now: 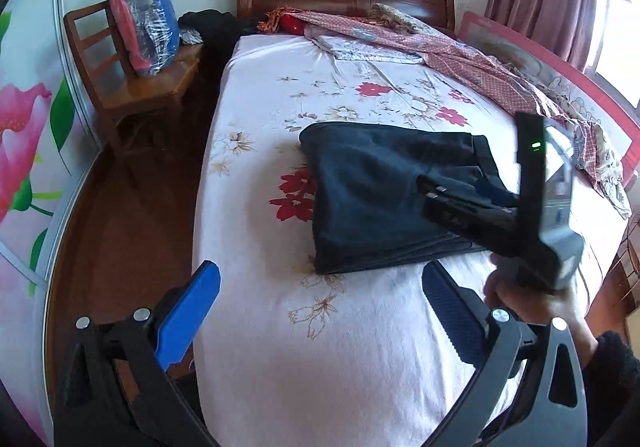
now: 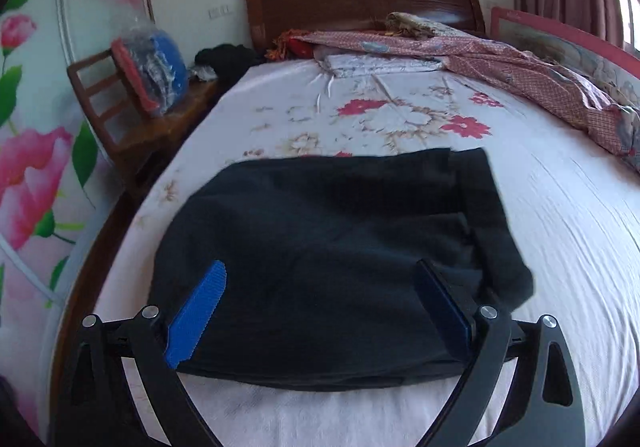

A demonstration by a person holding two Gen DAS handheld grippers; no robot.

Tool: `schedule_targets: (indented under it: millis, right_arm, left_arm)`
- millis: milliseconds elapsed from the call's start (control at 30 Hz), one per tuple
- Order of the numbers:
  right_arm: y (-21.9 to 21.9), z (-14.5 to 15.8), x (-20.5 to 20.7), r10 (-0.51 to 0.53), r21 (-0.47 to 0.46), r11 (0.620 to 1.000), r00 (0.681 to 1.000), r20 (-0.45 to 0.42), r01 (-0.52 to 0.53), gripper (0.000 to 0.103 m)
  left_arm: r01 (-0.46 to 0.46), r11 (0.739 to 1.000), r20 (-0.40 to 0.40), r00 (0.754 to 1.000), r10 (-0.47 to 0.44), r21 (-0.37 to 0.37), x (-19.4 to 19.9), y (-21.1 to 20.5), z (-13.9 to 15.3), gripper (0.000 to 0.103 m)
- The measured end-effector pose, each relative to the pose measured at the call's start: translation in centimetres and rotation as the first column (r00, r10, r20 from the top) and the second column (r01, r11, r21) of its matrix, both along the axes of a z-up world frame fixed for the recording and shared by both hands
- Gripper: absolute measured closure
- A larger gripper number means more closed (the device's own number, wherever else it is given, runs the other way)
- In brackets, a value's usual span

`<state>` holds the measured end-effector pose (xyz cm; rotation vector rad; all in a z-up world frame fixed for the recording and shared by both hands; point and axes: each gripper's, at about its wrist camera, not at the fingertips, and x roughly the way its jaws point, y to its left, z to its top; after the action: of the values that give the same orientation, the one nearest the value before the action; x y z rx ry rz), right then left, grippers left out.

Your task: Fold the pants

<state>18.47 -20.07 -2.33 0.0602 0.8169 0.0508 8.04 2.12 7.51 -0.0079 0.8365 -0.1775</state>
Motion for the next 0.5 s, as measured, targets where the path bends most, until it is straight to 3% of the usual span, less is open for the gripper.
schedule_targets:
  millis: [33,133,333,500]
  right_arm:
    - [0.6,-1.6,-0.2,0.011,-0.048,0.999,0.998,-0.069,-0.014,0.009]
    - [1.7,-1.2,-3.9,0.065,-0.152,0.986,0.998,-0.011,-0.066,0.009]
    - [-2.0,2.0,-10.4,0.014,0.051,0.999,0.999,-0.045,-0.012,0.009]
    - [-3.2,3.4,-16.0,-0.124,0.025,0.992,0.992,0.023,0.124,0.009]
  left_arm:
    - [-0.006,1.000,-0.012,1.000,0.006,0.002,-0.1,0.4,-0.2,0.002]
    - [-0.041,0.999,-0.057,0.998,0.040,-0.004,0.1,2.2,-1.3,0.002]
    - [-0.149,0.989,-0.120,0.982,0.147,-0.013,1.2,3.9,-3.7,0.002]
    - [-0.186,0.980,-0.106,0.975,0.193,0.077,0.5,1.0,-4.5,0.002]
